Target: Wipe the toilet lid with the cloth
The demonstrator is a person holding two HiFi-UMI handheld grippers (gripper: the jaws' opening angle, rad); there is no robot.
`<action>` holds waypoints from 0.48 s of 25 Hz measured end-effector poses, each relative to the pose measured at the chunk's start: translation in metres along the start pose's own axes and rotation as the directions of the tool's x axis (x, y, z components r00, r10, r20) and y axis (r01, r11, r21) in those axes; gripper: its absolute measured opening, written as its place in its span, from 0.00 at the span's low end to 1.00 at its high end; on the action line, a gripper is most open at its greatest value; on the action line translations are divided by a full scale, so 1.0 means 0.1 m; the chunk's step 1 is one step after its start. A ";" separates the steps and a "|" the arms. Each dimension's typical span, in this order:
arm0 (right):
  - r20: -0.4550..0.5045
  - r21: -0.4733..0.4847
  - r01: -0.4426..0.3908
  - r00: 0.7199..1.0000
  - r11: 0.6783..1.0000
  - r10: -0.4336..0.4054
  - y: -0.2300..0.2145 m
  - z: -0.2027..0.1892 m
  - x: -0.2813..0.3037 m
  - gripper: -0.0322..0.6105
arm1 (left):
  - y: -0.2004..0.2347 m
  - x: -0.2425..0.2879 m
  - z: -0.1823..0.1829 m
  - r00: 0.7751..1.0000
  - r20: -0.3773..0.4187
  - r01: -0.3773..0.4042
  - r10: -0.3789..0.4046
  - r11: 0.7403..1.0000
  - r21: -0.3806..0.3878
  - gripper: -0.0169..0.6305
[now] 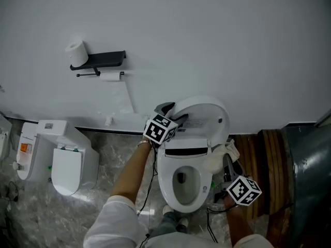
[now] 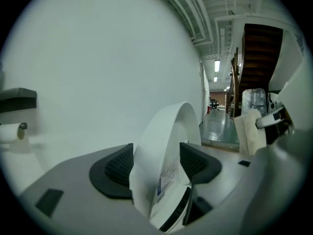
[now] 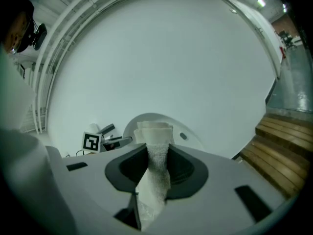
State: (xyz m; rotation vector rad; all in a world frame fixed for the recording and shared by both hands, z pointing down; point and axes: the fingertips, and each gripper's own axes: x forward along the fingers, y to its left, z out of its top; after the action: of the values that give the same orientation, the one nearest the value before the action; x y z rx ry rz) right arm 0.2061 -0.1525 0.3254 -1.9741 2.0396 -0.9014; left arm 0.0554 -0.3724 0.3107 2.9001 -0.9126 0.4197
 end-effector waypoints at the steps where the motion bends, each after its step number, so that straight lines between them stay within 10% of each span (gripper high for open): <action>1: -0.007 0.014 -0.020 1.000 1.000 0.020 0.06 0.03 -0.05 0.20 | -0.11 -0.08 -0.03 1.000 -0.012 0.003 -0.003 1.000 0.028 0.49; 12: -0.076 0.150 -0.202 0.974 0.968 0.215 0.38 -0.24 -1.10 0.20 | -1.80 -1.17 -0.91 0.962 -0.221 0.193 -0.160 0.971 0.139 0.49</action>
State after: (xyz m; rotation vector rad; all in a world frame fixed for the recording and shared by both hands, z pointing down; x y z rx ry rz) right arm 0.1742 -0.0422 0.2934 -1.6383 2.1185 -1.0735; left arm 0.0444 -0.1465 0.3675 2.9692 -0.6089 0.7969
